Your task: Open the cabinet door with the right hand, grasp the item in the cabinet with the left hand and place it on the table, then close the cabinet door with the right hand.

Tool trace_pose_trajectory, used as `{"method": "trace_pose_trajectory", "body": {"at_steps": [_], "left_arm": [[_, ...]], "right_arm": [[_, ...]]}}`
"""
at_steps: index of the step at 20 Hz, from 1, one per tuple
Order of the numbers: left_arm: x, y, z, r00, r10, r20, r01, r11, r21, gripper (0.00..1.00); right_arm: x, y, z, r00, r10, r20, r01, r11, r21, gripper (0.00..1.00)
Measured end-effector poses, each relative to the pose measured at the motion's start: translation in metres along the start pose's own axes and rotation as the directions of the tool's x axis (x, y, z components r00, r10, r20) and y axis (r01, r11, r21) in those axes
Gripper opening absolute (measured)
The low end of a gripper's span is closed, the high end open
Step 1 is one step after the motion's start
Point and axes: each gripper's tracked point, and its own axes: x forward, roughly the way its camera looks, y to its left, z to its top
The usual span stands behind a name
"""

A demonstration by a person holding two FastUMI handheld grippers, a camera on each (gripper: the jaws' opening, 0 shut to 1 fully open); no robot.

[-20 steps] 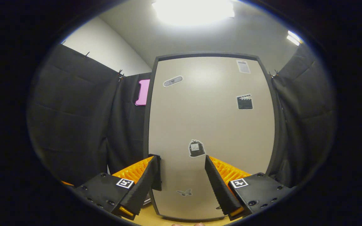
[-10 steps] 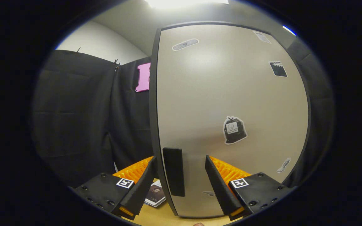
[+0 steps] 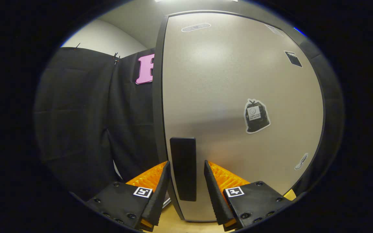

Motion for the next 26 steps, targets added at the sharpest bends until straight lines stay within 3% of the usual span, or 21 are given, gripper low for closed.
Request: {"method": "trace_pose_trajectory", "body": {"at_steps": [2, 3, 4, 7, 8, 9, 13, 26], "left_arm": [[-0.007, 0.001, 0.001, 1.0, 0.009, 0.004, -0.009, 1.0, -0.007, 0.97], [-0.01, 0.001, 0.002, 1.0, 0.011, 0.008, -0.011, 1.0, -0.013, 0.97], [-0.012, 0.002, 0.002, 1.0, 0.016, 0.009, -0.016, 1.0, -0.018, 0.96], [-0.016, 0.004, 0.0, 0.999, 0.032, 0.013, -0.031, 0.999, -0.021, 0.97], [-0.016, 0.004, -0.002, 0.999, 0.035, 0.01, -0.035, 0.999, -0.019, 0.97], [-0.017, 0.004, -0.002, 0.999, 0.036, 0.008, -0.036, 0.999, -0.012, 0.97], [-0.019, 0.005, -0.004, 0.999, 0.05, -0.003, -0.05, 0.998, 0.031, 0.96], [-0.039, -0.009, -0.024, 0.999, -0.033, -0.02, 0.035, 0.996, 0.087, 0.96]], "right_arm": [[0.003, 0.004, -0.007, 1.0, 0.005, -0.026, -0.005, 1.0, 0.011, 0.6], [0.007, -0.004, -0.012, 0.999, -0.033, -0.037, 0.033, 0.999, -0.01, 0.66], [0.005, -0.008, -0.009, 0.998, -0.054, -0.024, 0.053, 0.998, -0.019, 0.53], [0.006, -0.008, -0.01, 0.999, -0.028, -0.029, 0.027, 0.999, -0.034, 0.29], [0.004, -0.009, -0.009, 1.0, -0.019, -0.017, 0.019, 1.0, -0.01, 0.33], [0.01, -0.007, -0.011, 1.0, -0.005, 0.001, 0.005, 1.0, 0.001, 0.24], [0.005, -0.006, -0.009, 0.999, 0.05, 0.018, -0.049, 0.998, -0.031, 0.1], [-0.035, 0.002, -0.01, 0.983, 0.184, 0.025, -0.183, 0.982, -0.055, 0.06]]}}
